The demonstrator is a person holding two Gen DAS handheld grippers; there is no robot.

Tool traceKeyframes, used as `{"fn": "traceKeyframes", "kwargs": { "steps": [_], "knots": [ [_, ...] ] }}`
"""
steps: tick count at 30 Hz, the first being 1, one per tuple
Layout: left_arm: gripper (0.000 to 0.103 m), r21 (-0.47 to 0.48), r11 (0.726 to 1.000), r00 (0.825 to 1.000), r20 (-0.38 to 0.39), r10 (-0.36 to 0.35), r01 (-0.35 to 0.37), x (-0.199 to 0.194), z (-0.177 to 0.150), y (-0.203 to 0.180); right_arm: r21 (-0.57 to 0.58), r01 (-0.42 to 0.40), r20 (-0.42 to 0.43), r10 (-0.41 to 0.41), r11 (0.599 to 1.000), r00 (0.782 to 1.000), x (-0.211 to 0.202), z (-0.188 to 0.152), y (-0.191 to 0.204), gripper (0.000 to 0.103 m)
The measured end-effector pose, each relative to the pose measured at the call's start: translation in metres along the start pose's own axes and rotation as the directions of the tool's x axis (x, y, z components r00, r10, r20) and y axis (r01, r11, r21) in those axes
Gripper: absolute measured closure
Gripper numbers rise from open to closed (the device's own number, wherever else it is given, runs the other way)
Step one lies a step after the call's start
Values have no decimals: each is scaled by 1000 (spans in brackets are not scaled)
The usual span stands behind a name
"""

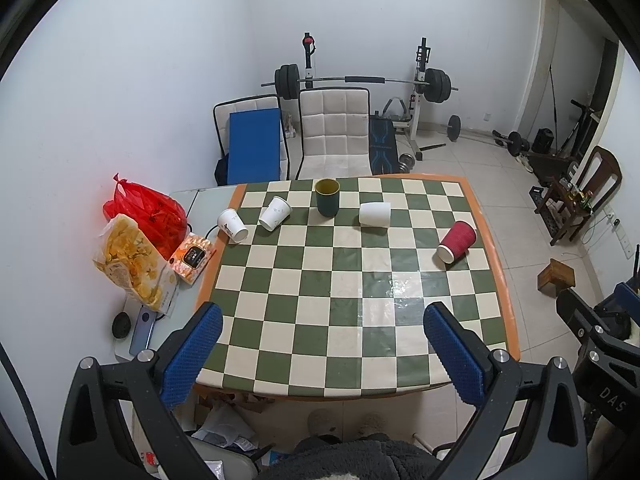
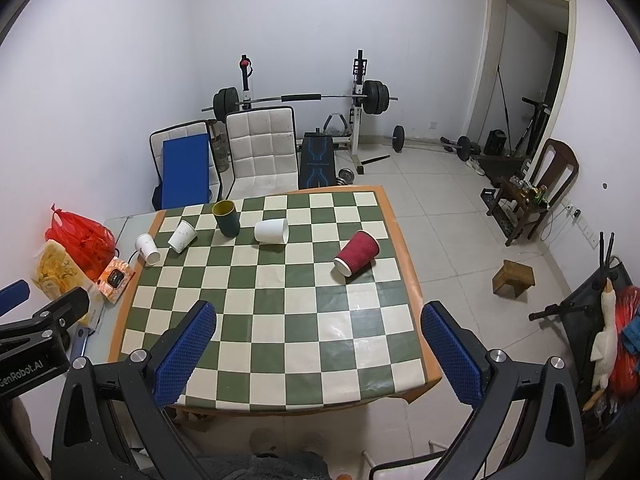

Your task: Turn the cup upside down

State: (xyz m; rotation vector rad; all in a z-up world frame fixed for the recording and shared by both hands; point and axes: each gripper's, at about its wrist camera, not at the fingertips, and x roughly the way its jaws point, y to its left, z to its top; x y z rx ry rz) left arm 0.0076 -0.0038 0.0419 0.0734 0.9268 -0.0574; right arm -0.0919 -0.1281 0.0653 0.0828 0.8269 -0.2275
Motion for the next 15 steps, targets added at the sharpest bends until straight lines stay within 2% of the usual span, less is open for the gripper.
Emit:
{"fn": "traceKeyframes", "kwargs": {
  "steps": [8, 15],
  "knots": [
    [0, 21, 1000, 1000, 11, -7, 7, 6, -4, 1, 26, 3, -6, -3, 1000, 1000, 0, -2, 2, 0],
    [0, 97, 995, 1000, 1, -6, 6, 57, 8, -9, 106, 73, -66, -66, 992, 996, 36, -12, -3, 0]
  ]
}}
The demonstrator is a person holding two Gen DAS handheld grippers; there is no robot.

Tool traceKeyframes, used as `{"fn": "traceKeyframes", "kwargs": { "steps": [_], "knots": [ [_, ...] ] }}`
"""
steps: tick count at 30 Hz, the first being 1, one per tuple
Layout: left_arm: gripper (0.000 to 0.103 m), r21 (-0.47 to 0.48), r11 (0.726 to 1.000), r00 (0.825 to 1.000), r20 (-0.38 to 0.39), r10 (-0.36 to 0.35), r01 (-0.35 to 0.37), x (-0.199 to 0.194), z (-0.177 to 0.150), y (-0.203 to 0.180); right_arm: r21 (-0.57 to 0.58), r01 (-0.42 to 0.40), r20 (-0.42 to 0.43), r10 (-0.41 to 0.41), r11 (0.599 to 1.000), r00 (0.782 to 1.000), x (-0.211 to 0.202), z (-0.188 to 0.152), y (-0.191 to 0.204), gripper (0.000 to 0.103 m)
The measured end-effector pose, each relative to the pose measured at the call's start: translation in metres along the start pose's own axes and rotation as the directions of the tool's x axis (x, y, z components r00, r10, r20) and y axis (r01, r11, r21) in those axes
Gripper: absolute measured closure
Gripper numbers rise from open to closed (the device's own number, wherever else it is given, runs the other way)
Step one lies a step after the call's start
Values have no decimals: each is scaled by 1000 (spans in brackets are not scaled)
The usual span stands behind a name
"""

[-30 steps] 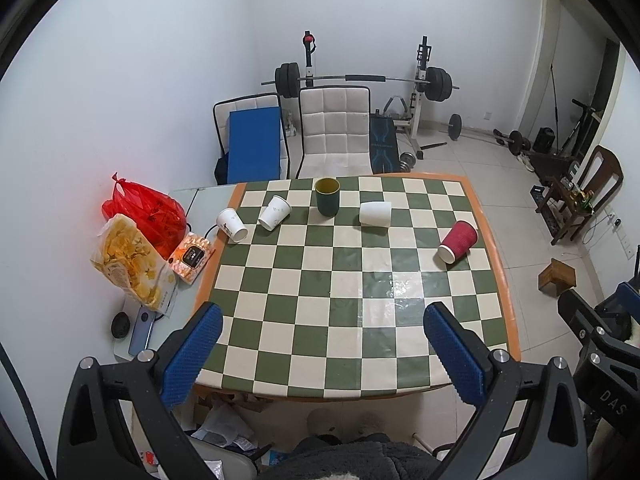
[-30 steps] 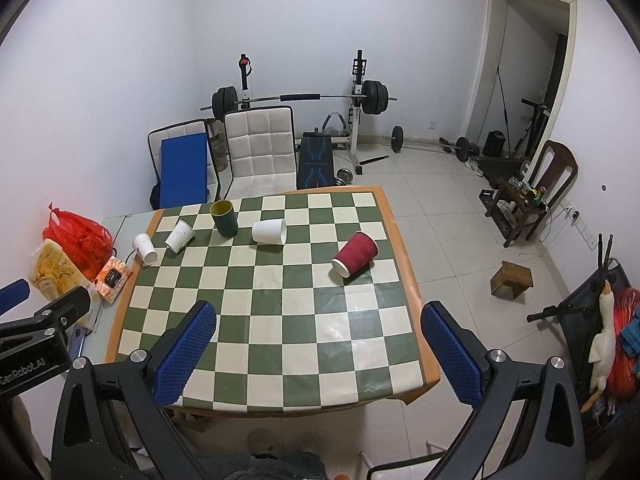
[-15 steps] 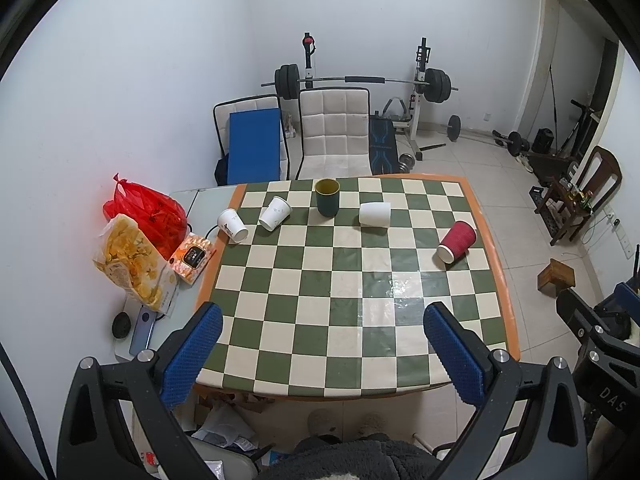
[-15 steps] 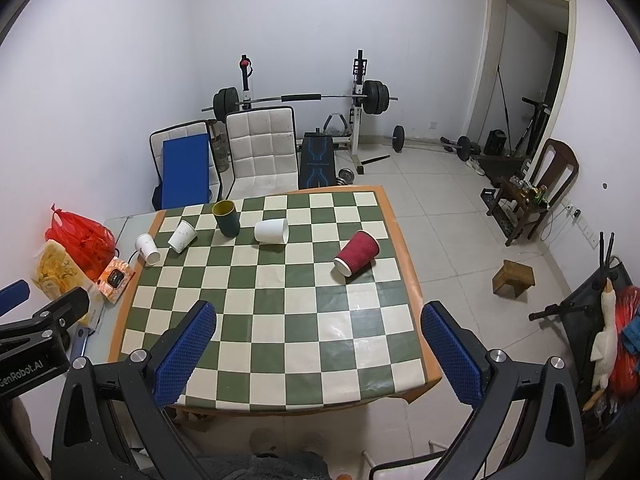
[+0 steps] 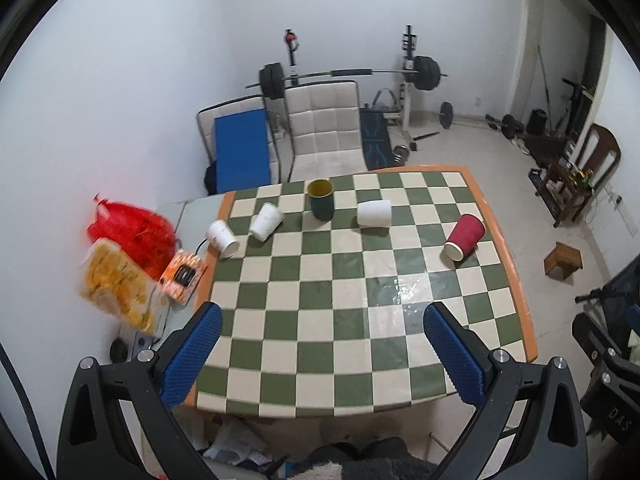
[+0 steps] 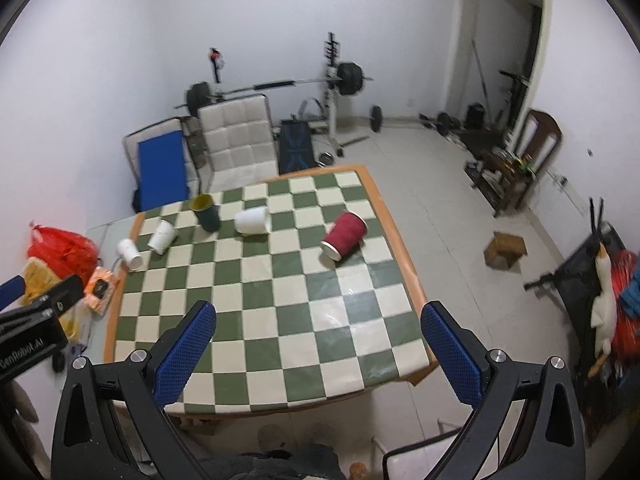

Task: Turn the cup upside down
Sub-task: 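Reach the left gripper to the red cup lying on its side and grasp it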

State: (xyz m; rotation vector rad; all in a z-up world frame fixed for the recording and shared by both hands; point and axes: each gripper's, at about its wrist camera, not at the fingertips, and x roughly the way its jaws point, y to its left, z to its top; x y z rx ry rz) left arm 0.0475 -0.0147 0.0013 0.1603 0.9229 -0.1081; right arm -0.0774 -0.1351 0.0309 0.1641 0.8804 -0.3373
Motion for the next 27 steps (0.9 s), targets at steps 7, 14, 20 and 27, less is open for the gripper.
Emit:
{"fn": "traceKeyframes", "kwargs": {
  "steps": [7, 14, 20, 27],
  "knots": [
    [0, 103, 993, 997, -53, -56, 61, 56, 18, -27, 101, 117, -71, -110, 988, 991, 59, -6, -24, 0],
    [0, 183, 977, 985, -150, -79, 106, 120, 33, -72, 167, 193, -162, -166, 967, 973, 130, -5, -63, 0],
    [0, 233, 967, 974, -221, -52, 104, 186, 53, -116, 187, 201, -260, -149, 962, 954, 212, 2, -95, 0],
    [0, 272, 954, 946, -323, -37, 130, 269, 73, -163, 182, 211, -366, -133, 960, 921, 304, 14, -122, 0]
  ]
}}
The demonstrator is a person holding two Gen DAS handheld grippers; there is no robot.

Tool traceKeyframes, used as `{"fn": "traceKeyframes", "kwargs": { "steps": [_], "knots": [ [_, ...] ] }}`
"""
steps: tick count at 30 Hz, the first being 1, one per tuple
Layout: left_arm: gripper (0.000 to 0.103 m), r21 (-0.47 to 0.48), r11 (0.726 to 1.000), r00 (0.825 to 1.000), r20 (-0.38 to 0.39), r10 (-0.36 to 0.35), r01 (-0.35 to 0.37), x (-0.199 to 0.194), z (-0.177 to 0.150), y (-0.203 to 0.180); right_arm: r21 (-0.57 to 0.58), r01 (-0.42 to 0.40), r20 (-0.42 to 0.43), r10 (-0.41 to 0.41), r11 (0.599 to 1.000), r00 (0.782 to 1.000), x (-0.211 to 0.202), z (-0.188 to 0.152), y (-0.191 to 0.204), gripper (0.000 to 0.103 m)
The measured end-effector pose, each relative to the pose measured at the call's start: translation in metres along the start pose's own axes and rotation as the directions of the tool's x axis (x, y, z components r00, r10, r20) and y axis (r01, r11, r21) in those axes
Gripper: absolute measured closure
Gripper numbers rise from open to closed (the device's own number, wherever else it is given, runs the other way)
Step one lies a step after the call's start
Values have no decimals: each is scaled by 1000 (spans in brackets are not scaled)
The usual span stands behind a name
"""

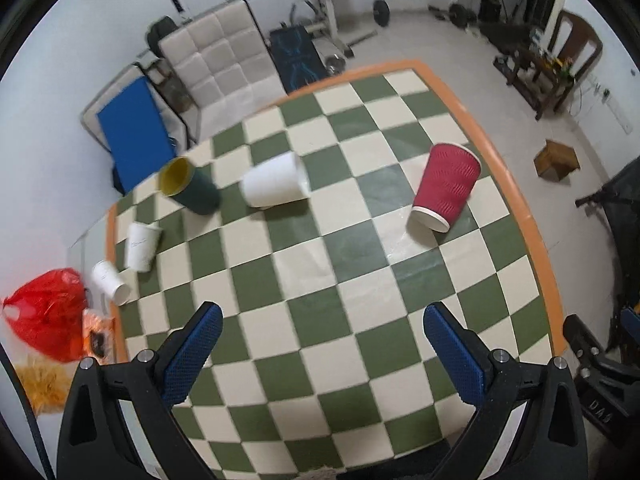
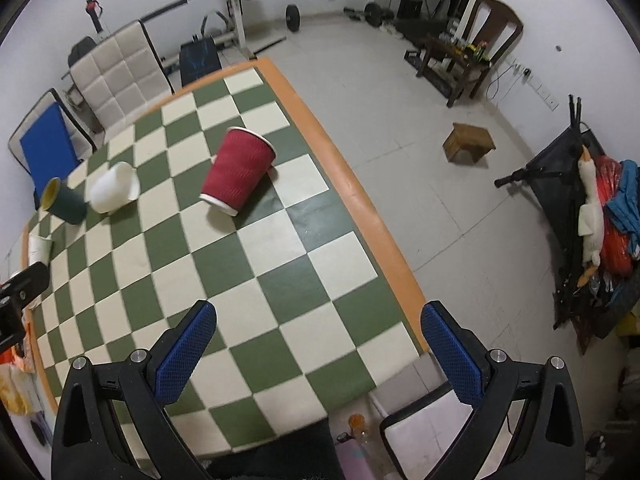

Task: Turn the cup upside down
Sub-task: 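Reach the left gripper to the red cup lying on its side and grasp it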

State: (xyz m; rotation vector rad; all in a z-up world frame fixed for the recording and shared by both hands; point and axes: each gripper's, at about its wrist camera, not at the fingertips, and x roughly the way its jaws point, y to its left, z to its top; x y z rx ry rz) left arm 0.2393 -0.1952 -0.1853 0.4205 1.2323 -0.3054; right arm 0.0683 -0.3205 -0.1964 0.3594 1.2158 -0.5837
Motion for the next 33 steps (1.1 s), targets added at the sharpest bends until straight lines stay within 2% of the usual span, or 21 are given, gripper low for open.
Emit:
{"fn": "traceKeyframes", "kwargs": {
  "steps": [6, 13, 22, 25, 33],
  "knots": [
    [0, 72, 997, 996, -91, -5, 12, 64, 44, -26, -20, 24, -122, -27, 999, 992, 80, 28, 8, 0],
    [0, 148, 986, 984, -171, -43, 69, 116, 92, -60, -44, 50, -251, -60, 998, 966, 150, 30, 12, 0],
    [0, 249, 951, 949, -298, -106, 185, 164, 126, -118, -19, 90, -312, -91, 996, 946, 185, 34, -9, 0],
    [0, 278, 939, 937, -335, -102, 202, 182, 133, -135, -5, 102, -321, -98, 995, 942, 192, 37, -18, 0],
    [0, 376, 904, 917, -397, -42, 204, 220, 140, -174, 17, 113, -348, -100, 993, 932, 207, 48, -32, 0]
  ]
}}
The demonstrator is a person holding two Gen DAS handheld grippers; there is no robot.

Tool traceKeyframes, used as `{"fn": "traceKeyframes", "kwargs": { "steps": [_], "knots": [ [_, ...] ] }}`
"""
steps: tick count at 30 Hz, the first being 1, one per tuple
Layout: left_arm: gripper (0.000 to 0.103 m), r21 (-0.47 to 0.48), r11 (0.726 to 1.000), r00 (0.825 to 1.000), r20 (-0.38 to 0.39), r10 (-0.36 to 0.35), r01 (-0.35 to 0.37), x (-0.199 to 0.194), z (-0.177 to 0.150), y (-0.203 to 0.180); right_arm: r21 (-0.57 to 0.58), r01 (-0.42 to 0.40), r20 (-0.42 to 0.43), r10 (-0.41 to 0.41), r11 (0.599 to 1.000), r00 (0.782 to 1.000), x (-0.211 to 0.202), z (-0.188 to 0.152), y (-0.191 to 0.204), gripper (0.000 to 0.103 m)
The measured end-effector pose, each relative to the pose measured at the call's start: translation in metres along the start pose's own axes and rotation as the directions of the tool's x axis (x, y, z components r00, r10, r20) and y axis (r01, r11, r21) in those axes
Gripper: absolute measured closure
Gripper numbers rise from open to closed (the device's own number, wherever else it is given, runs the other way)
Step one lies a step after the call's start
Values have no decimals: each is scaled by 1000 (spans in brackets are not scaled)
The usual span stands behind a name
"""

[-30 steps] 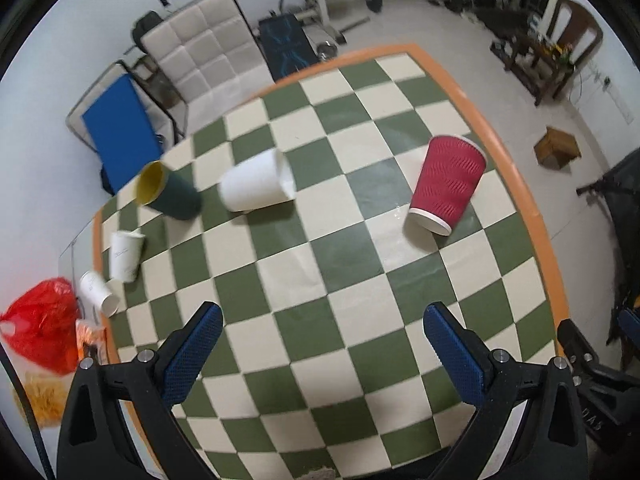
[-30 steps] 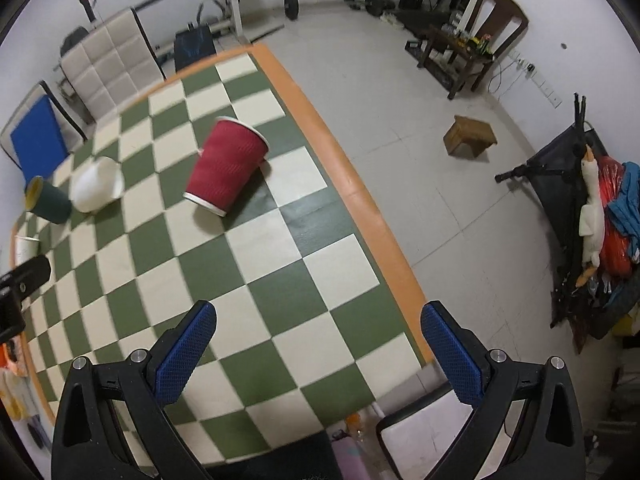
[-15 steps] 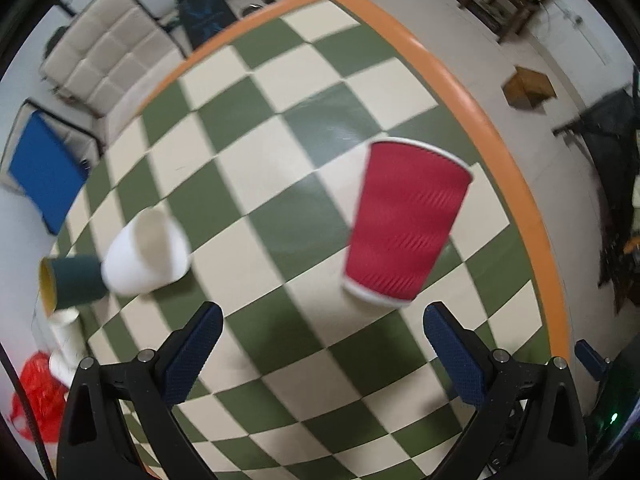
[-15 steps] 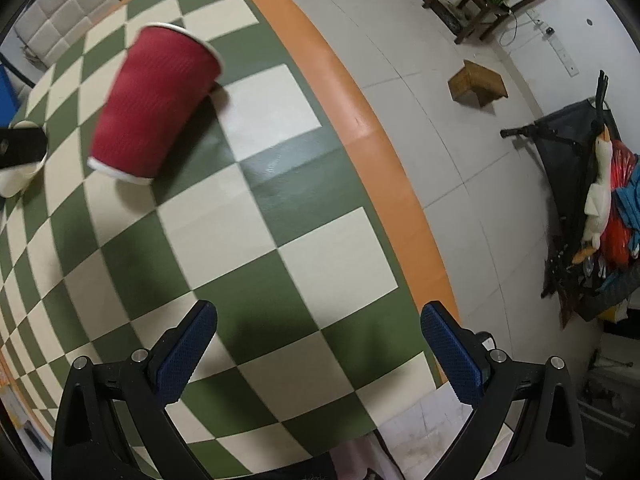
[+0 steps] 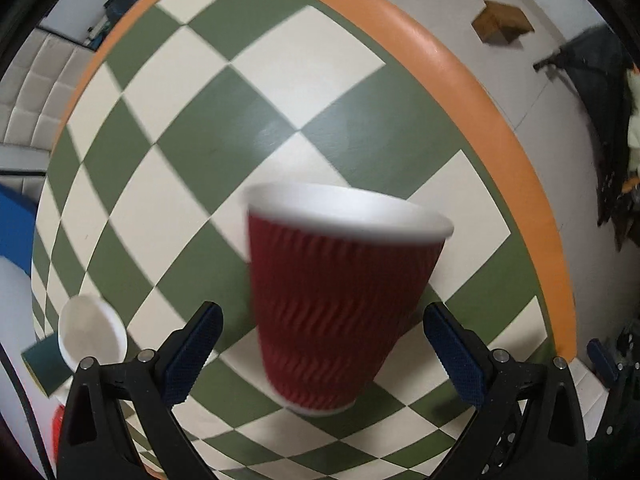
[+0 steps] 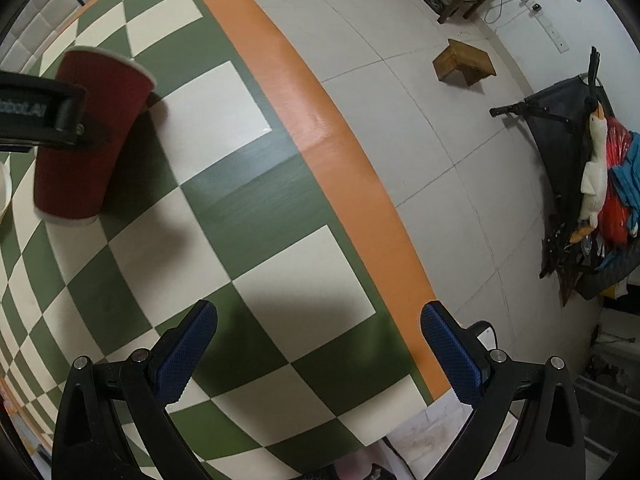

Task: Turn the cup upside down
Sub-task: 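Reach the left gripper to the red cup lying on its side and grasp it, then lift the red cup with the left gripper and turn it opening-up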

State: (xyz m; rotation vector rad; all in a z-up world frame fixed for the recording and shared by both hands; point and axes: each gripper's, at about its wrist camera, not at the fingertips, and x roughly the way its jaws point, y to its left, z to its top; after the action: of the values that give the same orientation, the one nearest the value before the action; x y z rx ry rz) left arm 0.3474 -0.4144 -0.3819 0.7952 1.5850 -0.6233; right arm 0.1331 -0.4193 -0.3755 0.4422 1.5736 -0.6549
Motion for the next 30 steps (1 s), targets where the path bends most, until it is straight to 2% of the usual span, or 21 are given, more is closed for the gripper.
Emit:
{"fn": "traceKeyframes", "kwargs": {
  "steps": [5, 7, 9, 15, 23, 27, 30],
  "knots": [
    [1, 47, 999, 1000, -11, 23, -22, 13, 6, -13, 6, -1, -10, 1, 1000, 1000, 7, 9, -5, 0],
    [12, 50, 998, 1000, -10, 25, -25, 18, 8, -17, 3, 0, -12, 0, 1000, 1000, 8, 12, -5, 0],
    [28, 45, 999, 999, -12, 31, -30, 22, 8, -17, -2, -3, -12, 3, 1000, 1000, 10, 15, -7, 0],
    [29, -5, 1000, 1000, 23, 13, -13, 20, 5, -9, -6, -2, -16, 2, 1000, 1000, 8, 14, -4, 0],
    [29, -128, 988, 996, 10, -89, 89, 17, -20, 23, -13, -6, -14, 6, 1000, 1000, 4, 13, -9, 1],
    [29, -233, 960, 987, -5, -158, 153, 13, -53, 42, -32, -14, -13, 14, 999, 1000, 0, 7, -5, 1],
    [29, -331, 920, 974, -10, -226, 210, 15, -87, 58, -52, -18, -11, 17, 998, 1000, -5, 0, -1, 1]
  ]
}}
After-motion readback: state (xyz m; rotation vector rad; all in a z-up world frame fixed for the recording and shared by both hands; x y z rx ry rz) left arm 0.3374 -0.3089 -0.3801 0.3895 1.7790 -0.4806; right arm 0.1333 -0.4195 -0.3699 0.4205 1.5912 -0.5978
